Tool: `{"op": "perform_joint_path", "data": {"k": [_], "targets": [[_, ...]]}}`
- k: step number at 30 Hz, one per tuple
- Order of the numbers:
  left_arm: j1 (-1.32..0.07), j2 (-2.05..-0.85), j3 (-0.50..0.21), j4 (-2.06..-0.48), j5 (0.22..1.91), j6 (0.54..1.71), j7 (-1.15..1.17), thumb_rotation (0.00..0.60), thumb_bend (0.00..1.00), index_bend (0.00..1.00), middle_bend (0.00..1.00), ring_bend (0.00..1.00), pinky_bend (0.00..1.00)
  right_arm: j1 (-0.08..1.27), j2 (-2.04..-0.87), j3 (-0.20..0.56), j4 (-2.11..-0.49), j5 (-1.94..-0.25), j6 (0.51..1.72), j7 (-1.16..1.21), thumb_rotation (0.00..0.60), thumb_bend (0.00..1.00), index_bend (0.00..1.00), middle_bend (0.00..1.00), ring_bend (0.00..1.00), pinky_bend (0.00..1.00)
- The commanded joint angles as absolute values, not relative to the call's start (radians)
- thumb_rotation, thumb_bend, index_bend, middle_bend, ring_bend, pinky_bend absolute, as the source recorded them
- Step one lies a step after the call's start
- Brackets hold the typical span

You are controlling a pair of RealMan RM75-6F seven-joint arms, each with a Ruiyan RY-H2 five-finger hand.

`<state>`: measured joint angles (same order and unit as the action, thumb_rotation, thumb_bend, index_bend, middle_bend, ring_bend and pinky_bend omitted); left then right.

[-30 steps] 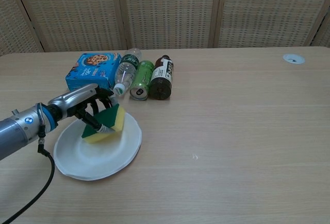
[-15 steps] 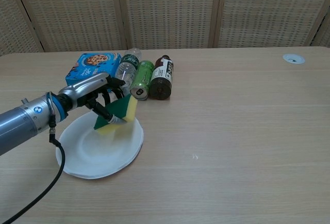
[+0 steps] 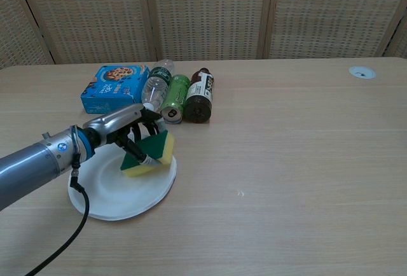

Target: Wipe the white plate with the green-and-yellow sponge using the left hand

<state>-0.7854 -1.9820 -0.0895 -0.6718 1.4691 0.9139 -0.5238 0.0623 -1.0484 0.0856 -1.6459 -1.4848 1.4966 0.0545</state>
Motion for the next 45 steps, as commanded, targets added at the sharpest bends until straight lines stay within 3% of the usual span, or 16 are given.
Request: {"op": "perform_joint_path", "data": {"k": [1,9,28,37,45], "targets": [[-0.784,-1.962,-0.095,-0.696,1.478,0.944,-0.536,0.600,0.18,0.62,0.43,0.35,0.50,0.062,-1.047,0.086,-1.646,-1.486,1.498,0.058,0.600,0.00,0.00,0.00,0.00,0.00],[-0.772,-1.881,-0.101,-0.772,1.470,0.962,-0.506,0.600,0.18,0.62,0.43,0.35,0.50,0.060,-1.044,0.082,-1.651,-1.495,1.503,0.058,0.600,0.00,0.00,0.00,0.00,0.00],[-0.770,-1.987,-0.082,-0.640,1.454,0.895,-0.524,0.600,0.18,0.62,0.43,0.35,0.50,0.063,-1.045,0.085,-1.648,-1.483,1.493,0.057,0.600,0.00,0.00,0.00,0.00,0.00],[-0.763,-1.917,-0.095,-0.699,1.472,0.966,-0.555,0.600,0.18,0.62,0.43,0.35,0.50,0.061,-1.042,0.081,-1.653,-1.494,1.499,0.062,0.600,0.00,0.00,0.00,0.00,0.00],[-0.746,-1.905,-0.088,-0.707,1.448,0.924,-0.536,0.600,0.18,0.62,0.43,0.35,0.50,0.061,-1.043,0.079,-1.655,-1.499,1.499,0.056,0.600,0.00,0.00,0.00,0.00,0.00]]}}
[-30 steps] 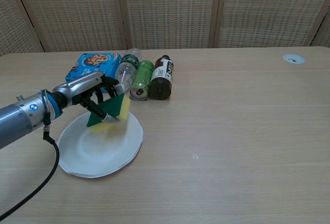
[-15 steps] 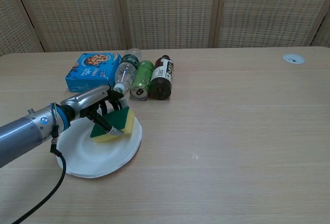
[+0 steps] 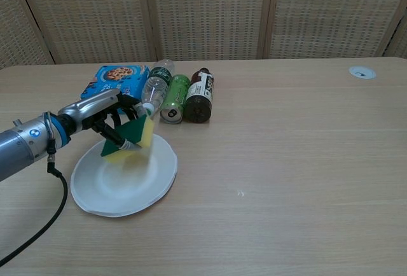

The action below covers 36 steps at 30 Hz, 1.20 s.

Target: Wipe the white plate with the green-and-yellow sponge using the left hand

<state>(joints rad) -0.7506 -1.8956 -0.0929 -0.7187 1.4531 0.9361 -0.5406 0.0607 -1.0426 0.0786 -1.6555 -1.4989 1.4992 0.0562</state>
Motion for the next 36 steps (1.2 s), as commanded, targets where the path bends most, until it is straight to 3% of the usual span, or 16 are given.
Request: {"op": "perform_joint_path", "data": {"k": [1,13,21,29,36], "targets": [[-0.746,-1.914,-0.084,-0.697,1.449,0.917,-0.536,0.600,0.18,0.62,0.43,0.35,0.50,0.062,-1.043,0.079,-1.655,-1.497,1.497,0.055,0.600,0.00,0.00,0.00,0.00,0.00],[-0.753,-1.951,-0.073,-0.647,1.466,0.915,-0.531,0.600,0.18,0.62,0.43,0.35,0.50,0.063,-1.040,0.082,-1.652,-1.491,1.494,0.066,0.600,0.00,0.00,0.00,0.00,0.00],[-0.778,-1.842,-0.058,-0.754,1.524,0.979,-0.402,0.600,0.18,0.62,0.44,0.35,0.50,0.060,-1.036,0.078,-1.658,-1.501,1.501,0.069,0.600,0.00,0.00,0.00,0.00,0.00],[-0.818,-1.745,-0.021,-0.890,1.536,0.876,-0.176,0.600,0.18,0.66,0.47,0.35,0.50,0.059,-1.036,0.076,-1.661,-1.502,1.500,0.065,0.600,0.00,0.00,0.00,0.00,0.00],[-0.837,-1.773,-0.034,-0.905,1.473,0.772,-0.095,0.600,0.18,0.66,0.47,0.35,0.50,0.062,-1.037,0.079,-1.659,-1.492,1.492,0.061,0.600,0.00,0.00,0.00,0.00,0.00]]}}
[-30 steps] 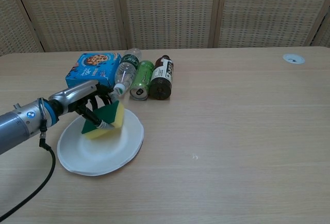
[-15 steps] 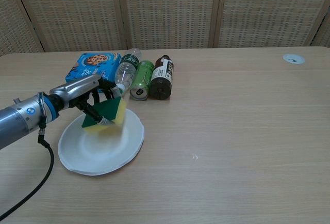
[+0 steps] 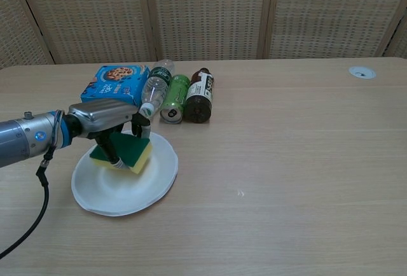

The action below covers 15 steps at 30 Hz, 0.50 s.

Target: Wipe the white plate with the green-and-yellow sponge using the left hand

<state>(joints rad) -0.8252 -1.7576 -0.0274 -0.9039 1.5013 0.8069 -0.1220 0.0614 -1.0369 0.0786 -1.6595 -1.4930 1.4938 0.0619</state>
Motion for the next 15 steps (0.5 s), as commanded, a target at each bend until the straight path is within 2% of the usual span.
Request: {"op": "perform_joint_path", "data": {"k": [1,10,15], "targets": [[-0.839,-1.778,-0.036,-0.902,1.467,0.763,-0.092,0.600,0.18,0.66,0.47,0.35,0.50,0.063,-1.038,0.079,-1.658,-1.491,1.491,0.061,0.600,0.00,0.00,0.00,0.00,0.00],[-0.865,-1.796,-0.060,-0.906,1.412,0.690,-0.047,0.600,0.18,0.66,0.47,0.35,0.50,0.064,-1.038,0.083,-1.655,-1.481,1.486,0.065,0.600,0.00,0.00,0.00,0.00,0.00],[-0.861,-1.771,-0.076,-0.952,1.388,0.699,-0.013,0.600,0.18,0.66,0.47,0.35,0.50,0.063,-1.036,0.083,-1.656,-1.484,1.489,0.069,0.600,0.00,0.00,0.00,0.00,0.00]]}}
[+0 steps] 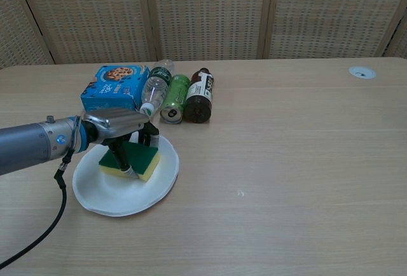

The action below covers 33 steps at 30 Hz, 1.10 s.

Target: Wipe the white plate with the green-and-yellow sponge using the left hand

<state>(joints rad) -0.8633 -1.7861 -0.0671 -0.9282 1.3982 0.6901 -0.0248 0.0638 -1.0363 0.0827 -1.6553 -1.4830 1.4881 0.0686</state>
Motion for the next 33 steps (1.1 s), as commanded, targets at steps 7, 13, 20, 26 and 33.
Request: {"op": "perform_joint_path", "data": {"k": [7,13,20,26,33], "targets": [[-0.841,-1.667,-0.111,-1.074,1.385,0.779,-0.023,0.600,0.18,0.66,0.47,0.35,0.50,0.062,-1.034,0.082,-1.657,-1.486,1.491,0.075,0.600,0.00,0.00,0.00,0.00,0.00],[-0.810,-1.563,-0.128,-1.143,1.346,0.803,-0.024,0.600,0.18,0.66,0.47,0.35,0.50,0.061,-1.032,0.080,-1.660,-1.494,1.495,0.076,0.600,0.00,0.00,0.00,0.00,0.00],[-0.751,-1.533,-0.110,-1.012,1.260,0.762,-0.050,0.600,0.18,0.66,0.47,0.35,0.50,0.062,-1.039,0.073,-1.663,-1.503,1.492,0.059,0.600,0.00,0.00,0.00,0.00,0.00],[-0.733,-1.585,-0.111,-0.859,1.229,0.705,-0.131,0.600,0.18,0.66,0.47,0.35,0.50,0.062,-1.049,0.073,-1.666,-1.502,1.495,0.038,0.600,0.00,0.00,0.00,0.00,0.00],[-0.739,-1.632,-0.098,-0.771,1.257,0.667,-0.179,0.600,0.15,0.57,0.36,0.31,0.41,0.063,-1.054,0.073,-1.667,-1.501,1.494,0.027,0.600,0.00,0.00,0.00,0.00,0.00]]}}
